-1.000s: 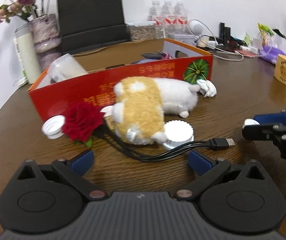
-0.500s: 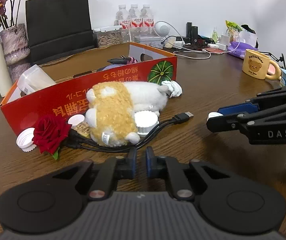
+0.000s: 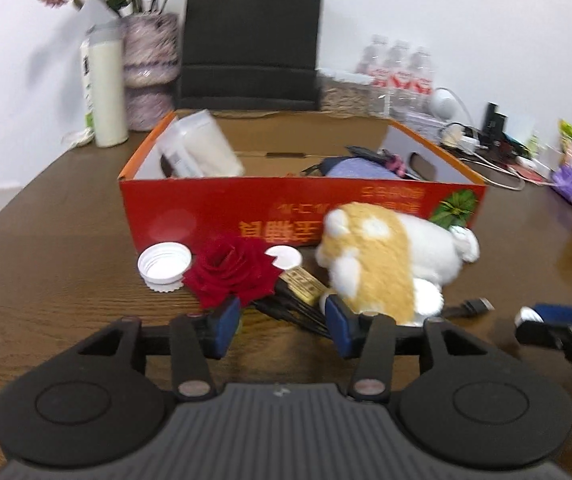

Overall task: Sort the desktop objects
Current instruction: 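Hold the white cap in the right tool while the left tool grasps the black cable by the rose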

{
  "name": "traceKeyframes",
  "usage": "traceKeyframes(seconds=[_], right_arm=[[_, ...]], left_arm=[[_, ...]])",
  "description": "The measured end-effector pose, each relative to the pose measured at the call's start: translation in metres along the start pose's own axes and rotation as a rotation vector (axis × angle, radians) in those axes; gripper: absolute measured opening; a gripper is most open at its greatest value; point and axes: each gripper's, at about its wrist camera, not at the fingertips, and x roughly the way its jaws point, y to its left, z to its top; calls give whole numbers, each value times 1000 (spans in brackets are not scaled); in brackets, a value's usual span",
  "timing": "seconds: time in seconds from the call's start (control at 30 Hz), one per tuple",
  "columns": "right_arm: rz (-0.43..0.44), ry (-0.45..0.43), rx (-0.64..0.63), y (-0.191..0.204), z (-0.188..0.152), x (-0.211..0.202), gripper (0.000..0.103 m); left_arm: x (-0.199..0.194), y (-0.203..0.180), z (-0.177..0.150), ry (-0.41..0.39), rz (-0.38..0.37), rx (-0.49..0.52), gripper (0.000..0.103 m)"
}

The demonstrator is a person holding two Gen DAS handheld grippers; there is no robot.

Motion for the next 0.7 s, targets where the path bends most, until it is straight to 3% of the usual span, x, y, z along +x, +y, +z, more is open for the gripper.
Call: traceKeyframes(seconds=[0.3, 0.33, 0.43, 0.7], right_arm=[[6, 9, 1, -3, 2, 7, 27], [7, 9, 1, -4, 2, 7, 27], [12, 13, 2, -6, 3, 9, 27], [10, 15, 4, -10, 4, 11, 27]], left_arm=[[27, 5, 2, 38, 42, -74, 54], [27, 3, 2, 37, 40, -67, 51], [25, -3, 1, 43, 14, -32, 27], [11, 12, -10, 39, 28, 20, 26]])
